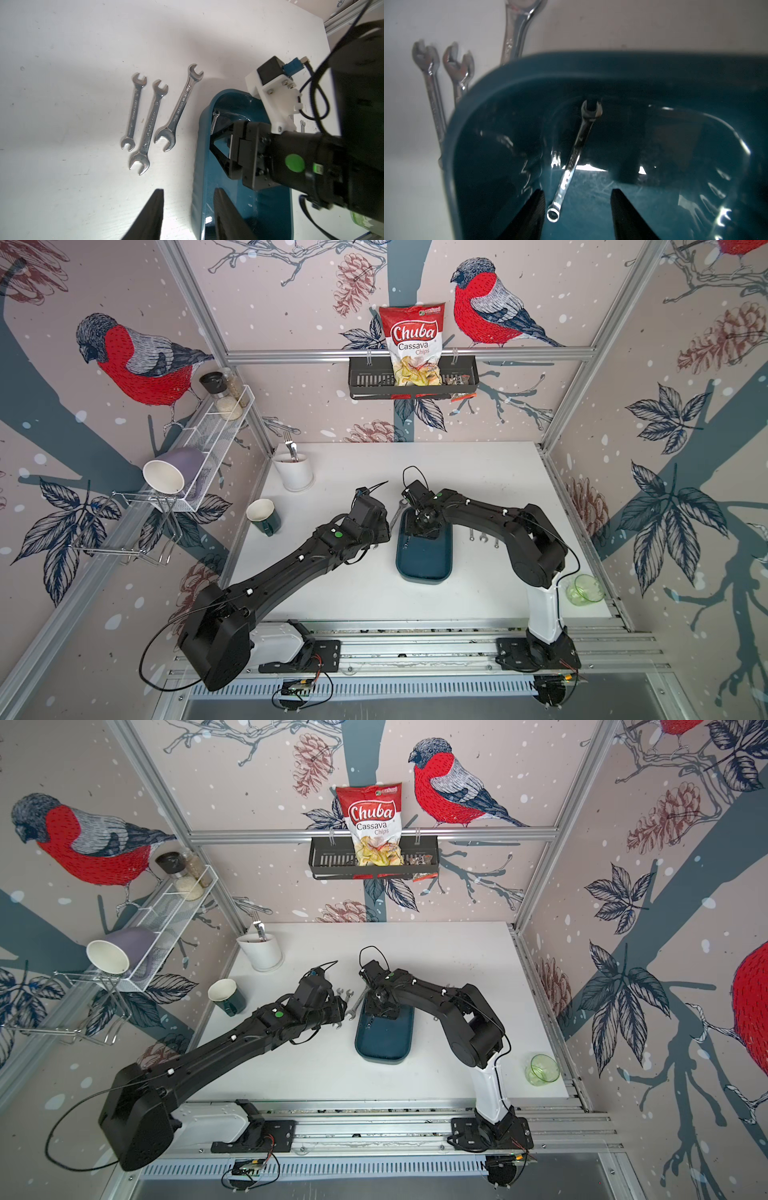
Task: Take out the wrench from the storage box
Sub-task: Pick up the wrench from the storage box.
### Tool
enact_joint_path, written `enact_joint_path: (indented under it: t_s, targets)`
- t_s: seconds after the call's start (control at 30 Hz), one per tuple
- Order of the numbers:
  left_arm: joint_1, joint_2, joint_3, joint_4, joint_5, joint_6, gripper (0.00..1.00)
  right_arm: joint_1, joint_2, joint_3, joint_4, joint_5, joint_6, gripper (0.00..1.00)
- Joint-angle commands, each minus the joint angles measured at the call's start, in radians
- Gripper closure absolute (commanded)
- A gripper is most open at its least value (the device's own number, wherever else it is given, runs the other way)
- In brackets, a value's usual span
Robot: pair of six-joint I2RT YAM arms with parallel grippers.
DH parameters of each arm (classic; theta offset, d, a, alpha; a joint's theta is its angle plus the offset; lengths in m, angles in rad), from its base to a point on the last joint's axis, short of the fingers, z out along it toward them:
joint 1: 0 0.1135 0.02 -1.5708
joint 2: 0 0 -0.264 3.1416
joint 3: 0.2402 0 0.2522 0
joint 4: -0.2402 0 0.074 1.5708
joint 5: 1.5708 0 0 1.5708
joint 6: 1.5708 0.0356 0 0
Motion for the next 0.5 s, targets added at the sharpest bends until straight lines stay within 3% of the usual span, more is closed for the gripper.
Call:
enact_joint_path:
  t_s: [0.0, 0.23, 0.47]
  targets:
    - [0.008, -0.027, -0.012, -0.003, 0.000, 0.011, 0.56, 0.011, 0.040, 0.038, -0.055, 0.070, 0.038, 0.44]
    - [0.026, -0.086, -0.041, -0.010, -0.024, 0.012, 0.56, 0.025, 0.110, 0.084, -0.115, 0.116, 0.032, 0.47]
    - [0.033, -0.110, -0.036, -0.025, -0.028, 0.022, 0.56, 0.032, 0.139, 0.096, -0.147, 0.135, 0.012, 0.62]
